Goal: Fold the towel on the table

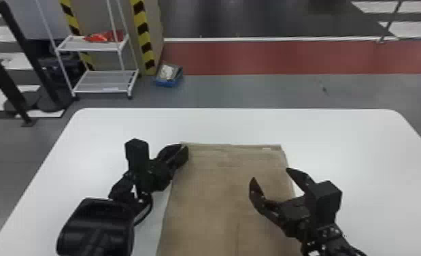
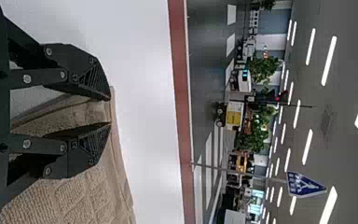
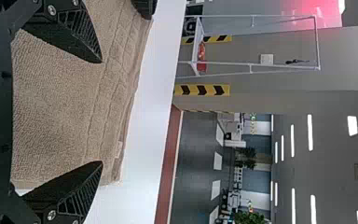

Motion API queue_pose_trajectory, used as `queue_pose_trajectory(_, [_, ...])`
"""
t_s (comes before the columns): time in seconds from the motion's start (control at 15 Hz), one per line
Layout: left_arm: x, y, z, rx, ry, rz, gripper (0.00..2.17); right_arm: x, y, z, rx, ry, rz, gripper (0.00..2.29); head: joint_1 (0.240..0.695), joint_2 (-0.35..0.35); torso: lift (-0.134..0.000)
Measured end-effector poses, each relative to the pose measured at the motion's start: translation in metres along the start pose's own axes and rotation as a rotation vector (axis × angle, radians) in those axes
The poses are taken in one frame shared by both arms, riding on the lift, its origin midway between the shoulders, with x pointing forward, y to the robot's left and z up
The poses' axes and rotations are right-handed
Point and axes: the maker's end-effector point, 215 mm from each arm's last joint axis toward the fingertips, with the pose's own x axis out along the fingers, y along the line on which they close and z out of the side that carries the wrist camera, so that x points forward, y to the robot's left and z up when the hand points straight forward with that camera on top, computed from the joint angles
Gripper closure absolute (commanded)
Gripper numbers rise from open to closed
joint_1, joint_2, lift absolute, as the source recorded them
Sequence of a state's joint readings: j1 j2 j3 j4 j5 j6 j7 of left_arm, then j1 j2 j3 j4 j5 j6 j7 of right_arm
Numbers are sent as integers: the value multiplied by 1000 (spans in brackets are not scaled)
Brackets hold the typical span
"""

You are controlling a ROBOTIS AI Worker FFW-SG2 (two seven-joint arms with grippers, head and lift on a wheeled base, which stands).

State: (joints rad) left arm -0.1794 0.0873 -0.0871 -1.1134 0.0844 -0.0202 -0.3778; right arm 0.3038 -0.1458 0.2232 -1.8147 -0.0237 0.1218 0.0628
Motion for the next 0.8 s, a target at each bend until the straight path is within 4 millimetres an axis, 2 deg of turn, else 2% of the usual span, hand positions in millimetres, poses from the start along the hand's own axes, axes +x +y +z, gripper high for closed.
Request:
queue_pose_trajectory(0.27, [-4, 0, 2, -3, -6, 4, 1001, 0, 0, 1, 2, -3, 1, 113, 695, 39, -114])
queue_pose_trajectory(0.4, [-13, 2, 12, -1, -35, 14, 1433, 0, 1, 1, 4, -4, 1, 113, 695, 44, -114])
queue_pose_trajectory(0.47, [-19, 1, 19, -2, -52, 17, 1433, 0, 0, 2, 5, -5, 1, 113, 695, 46, -114])
queue_pose_trajectory(0.67, [-46, -9, 43, -11, -77, 9, 1433, 0, -5, 6, 4, -14, -9, 113, 695, 44, -114])
queue_pose_trajectory(0.8, [-71, -24, 57, -18, -68, -15, 1433, -2, -23, 12, 8, -27, -47, 113, 695, 31, -114])
